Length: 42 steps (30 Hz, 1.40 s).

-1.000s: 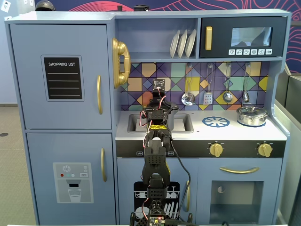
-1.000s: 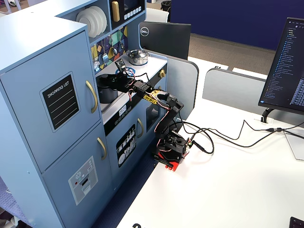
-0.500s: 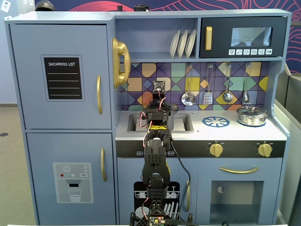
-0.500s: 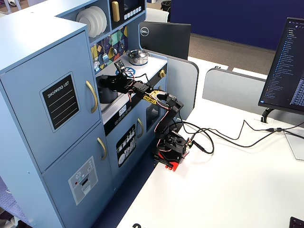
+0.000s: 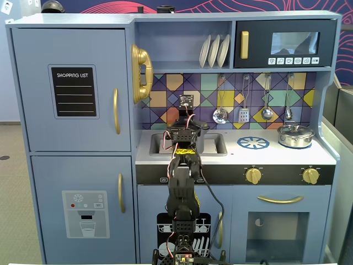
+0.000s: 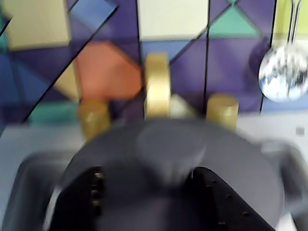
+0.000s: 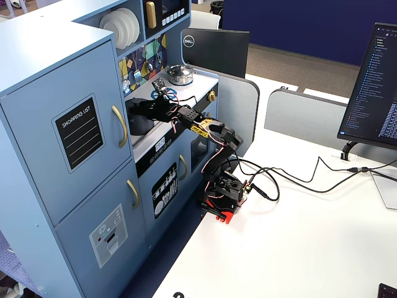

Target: Pick up the lid from the counter and put it on the gray recipient

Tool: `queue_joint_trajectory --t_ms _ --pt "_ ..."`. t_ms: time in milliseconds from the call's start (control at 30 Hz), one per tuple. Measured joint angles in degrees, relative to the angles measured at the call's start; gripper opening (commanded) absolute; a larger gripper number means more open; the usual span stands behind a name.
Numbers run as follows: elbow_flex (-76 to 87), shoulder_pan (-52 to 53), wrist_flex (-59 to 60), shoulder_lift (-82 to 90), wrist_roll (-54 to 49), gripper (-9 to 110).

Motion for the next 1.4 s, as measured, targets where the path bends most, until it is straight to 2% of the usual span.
queue_joint_trajectory --t_ms 267,433,533,667,867,1033,1267,1400 --pt "1.76 -1.85 21.53 17.05 1.41 11" --pt "5.36 -4.57 39.11 30.85 1.49 0" --pt "10.02 -3.69 47.29 38.58 3.08 0" --pt "20.21 -4.13 50.01 46.49 7.47 0" --pt "39.11 -3.52 52.65 50.89 5.36 0" --pt "52.29 -6.94 52.65 52.65 8.53 0" --pt "62.58 -7.47 53.61 56.07 6.06 0" --pt "62.75 -7.12 59.15 57.22 3.08 0"
